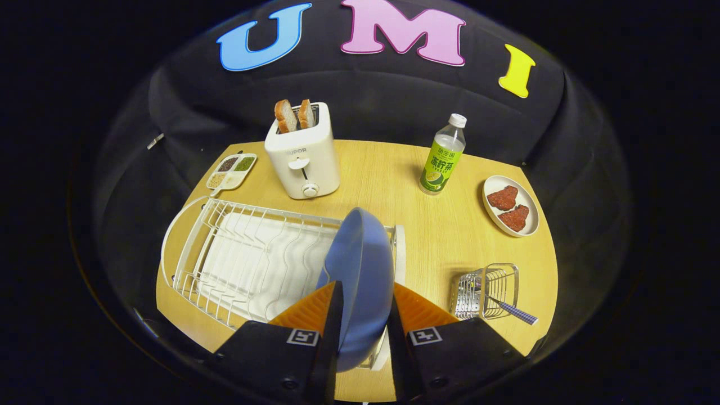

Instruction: Take the plate from the dish rack, then take the spoon from the basket and place it into the plate.

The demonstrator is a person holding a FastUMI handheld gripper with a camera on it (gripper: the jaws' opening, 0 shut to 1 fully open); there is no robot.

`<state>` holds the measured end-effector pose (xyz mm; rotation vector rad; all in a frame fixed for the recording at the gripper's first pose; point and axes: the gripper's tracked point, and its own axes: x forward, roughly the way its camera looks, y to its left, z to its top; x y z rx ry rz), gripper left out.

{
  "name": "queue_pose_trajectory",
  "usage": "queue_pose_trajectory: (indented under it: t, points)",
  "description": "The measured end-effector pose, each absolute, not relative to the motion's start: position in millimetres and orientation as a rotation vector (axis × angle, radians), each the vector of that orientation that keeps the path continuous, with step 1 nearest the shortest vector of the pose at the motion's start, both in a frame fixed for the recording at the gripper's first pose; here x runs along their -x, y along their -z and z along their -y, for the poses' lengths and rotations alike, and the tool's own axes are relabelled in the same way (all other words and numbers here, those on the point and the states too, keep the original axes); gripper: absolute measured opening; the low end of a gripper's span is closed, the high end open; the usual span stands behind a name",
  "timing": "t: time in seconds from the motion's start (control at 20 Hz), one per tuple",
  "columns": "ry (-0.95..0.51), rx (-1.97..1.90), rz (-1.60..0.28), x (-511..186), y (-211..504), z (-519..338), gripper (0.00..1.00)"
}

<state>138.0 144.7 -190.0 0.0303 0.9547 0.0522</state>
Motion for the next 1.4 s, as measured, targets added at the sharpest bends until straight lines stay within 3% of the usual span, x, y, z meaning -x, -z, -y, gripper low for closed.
queue_pose_trajectory:
  t: [0.3,0.6,1.4]
  points:
    - [0.105,-0.013,-0.877,-145,177,-137,0.28]
    - [0.186,0.092,-0.756,-164,143,-119,0.26]
    - [-0.064,-0.179,-0.7,-108,109,-89,0.21]
